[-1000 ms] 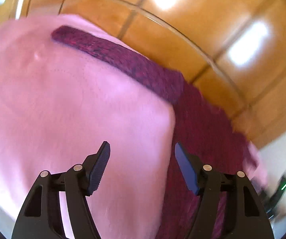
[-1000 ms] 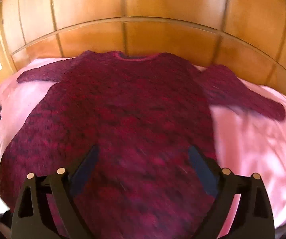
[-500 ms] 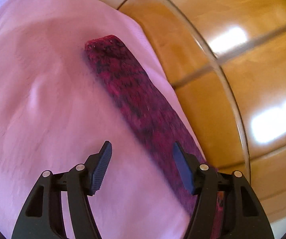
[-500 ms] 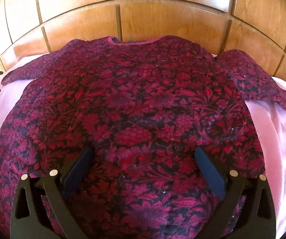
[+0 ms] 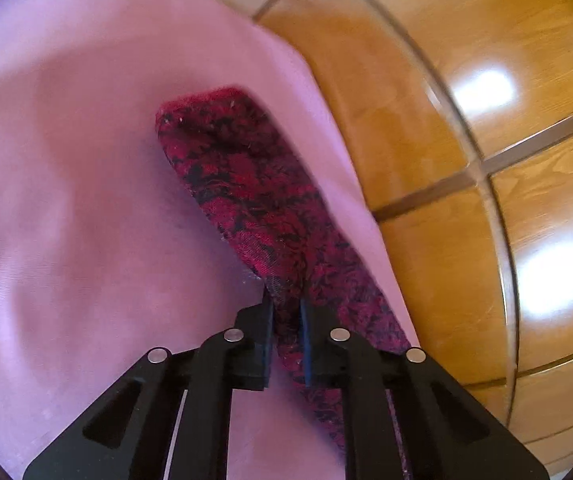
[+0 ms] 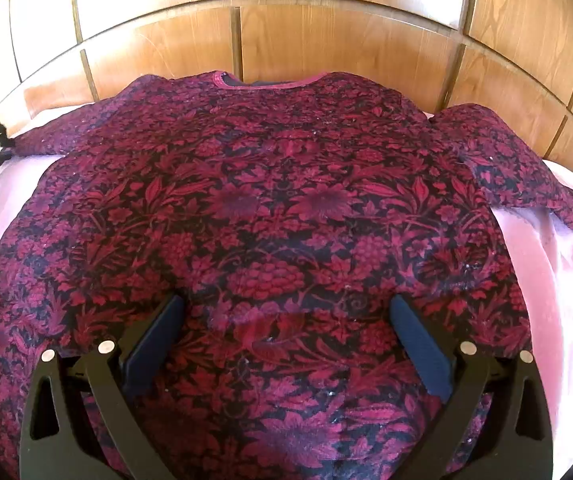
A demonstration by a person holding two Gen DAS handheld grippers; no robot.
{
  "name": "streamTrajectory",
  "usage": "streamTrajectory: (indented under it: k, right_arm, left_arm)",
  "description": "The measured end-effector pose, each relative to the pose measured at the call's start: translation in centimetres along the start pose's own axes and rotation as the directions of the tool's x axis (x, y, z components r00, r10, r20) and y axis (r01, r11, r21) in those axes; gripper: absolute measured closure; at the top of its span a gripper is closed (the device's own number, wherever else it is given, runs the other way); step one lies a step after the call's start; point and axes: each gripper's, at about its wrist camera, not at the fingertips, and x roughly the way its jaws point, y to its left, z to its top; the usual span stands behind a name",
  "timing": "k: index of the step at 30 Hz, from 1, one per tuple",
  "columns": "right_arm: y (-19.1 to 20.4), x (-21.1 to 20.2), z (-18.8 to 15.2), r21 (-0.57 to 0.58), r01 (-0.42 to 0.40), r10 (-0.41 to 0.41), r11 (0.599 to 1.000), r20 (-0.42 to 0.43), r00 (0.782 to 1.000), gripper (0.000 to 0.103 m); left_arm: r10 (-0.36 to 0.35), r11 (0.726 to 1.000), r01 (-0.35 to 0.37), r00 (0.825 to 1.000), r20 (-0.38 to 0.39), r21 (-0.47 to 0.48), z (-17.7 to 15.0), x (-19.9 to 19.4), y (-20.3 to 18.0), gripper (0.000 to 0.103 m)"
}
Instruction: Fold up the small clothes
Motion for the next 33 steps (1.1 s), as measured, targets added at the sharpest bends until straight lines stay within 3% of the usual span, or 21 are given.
streamTrajectory:
  k: [2,4,6,8,11,13,16,17,19,22,26,29,31,32,33]
  right_arm:
    - [0.0,0.0,0.0,0.000,-0.001,0.001,1.000,0.000,1.000,0.002]
    - [-0.3,0.0,0.1,0.001,-0.005,0.005,1.000,0.000,1.000,0.002]
    - [-0.4,0.0,0.1,0.002,-0.009,0.009,1.000,0.000,1.000,0.002]
    - [-0.6,0.1,0.1,0.004,-0.015,0.015,1.000,-0.002,1.000,0.002]
    - [-0.7,0.0,0.1,0.005,-0.017,0.017,1.000,-0.002,1.000,0.002]
    - [-0.8,0.0,0.1,0.008,-0.021,0.021,1.000,-0.001,1.000,0.002]
    - [-0.9,0.0,0.2,0.011,-0.026,0.026,1.000,0.000,1.000,0.002]
    - [-1.0,0.0,0.2,0.012,-0.029,0.029,1.000,0.000,1.000,0.002]
    - [-1.1,-0.1,0.2,0.016,-0.036,0.036,0.999,0.001,0.999,0.002]
    - [-1.5,-0.3,0.2,0.029,-0.054,0.053,0.998,0.006,0.999,0.002]
    - [-3.2,-1.2,0.3,0.103,-0.136,0.134,0.985,0.026,0.991,0.003]
    - [-7.0,-2.6,0.4,0.256,-0.227,0.217,0.940,0.065,0.974,0.022]
    - [-11.9,-3.8,0.5,0.406,-0.265,0.229,0.875,0.135,0.964,0.027]
    - [-14.1,-4.3,0.5,0.466,-0.268,0.215,0.843,0.165,0.963,0.027]
    - [-16.8,-4.6,0.4,0.534,-0.274,0.197,0.800,0.198,0.960,0.026]
  left_arm:
    - [-0.026,1.000,0.025,0.998,0.056,0.009,-0.9,-2.5,0.7,0.094]
    - [0.002,1.000,-0.003,0.996,0.085,0.021,-2.0,-4.3,1.8,0.094]
    - [0.073,0.997,-0.074,0.996,0.046,0.015,-2.9,-3.7,3.6,0.094]
    - [0.061,0.998,-0.062,0.997,0.045,0.011,-3.3,-3.7,4.4,0.094]
    - [0.103,0.994,-0.104,0.994,0.043,0.024,-3.4,-4.2,3.1,0.090]
    - [0.103,0.993,-0.106,0.993,0.048,0.048,-3.8,-5.4,1.3,0.072]
    - [0.053,0.973,-0.068,0.996,0.075,0.220,-6.7,-7.8,-3.0,0.051]
    - [0.034,0.965,-0.051,0.997,0.069,0.258,-7.7,-8.2,-4.1,0.049]
    - [-0.016,0.926,0.010,1.000,0.013,0.376,-11.6,-8.9,-7.1,0.048]
    - [-0.067,0.833,0.117,0.992,-0.110,0.541,-19.2,-8.8,-11.3,0.048]
    - [-0.090,0.660,0.263,0.958,-0.273,0.704,-30.3,-8.3,-14.6,0.048]
    - [-0.056,0.613,0.313,0.933,-0.355,0.725,-34.9,-7.2,-14.9,0.048]
    - [-0.021,0.577,0.276,0.946,-0.323,0.769,-36.7,-6.5,-14.9,0.047]
    - [-0.024,0.568,0.277,0.947,-0.321,0.775,-36.9,-6.4,-14.7,0.045]
    - [-0.032,0.577,0.292,0.941,-0.336,0.763,-36.8,-6.3,-14.7,0.042]
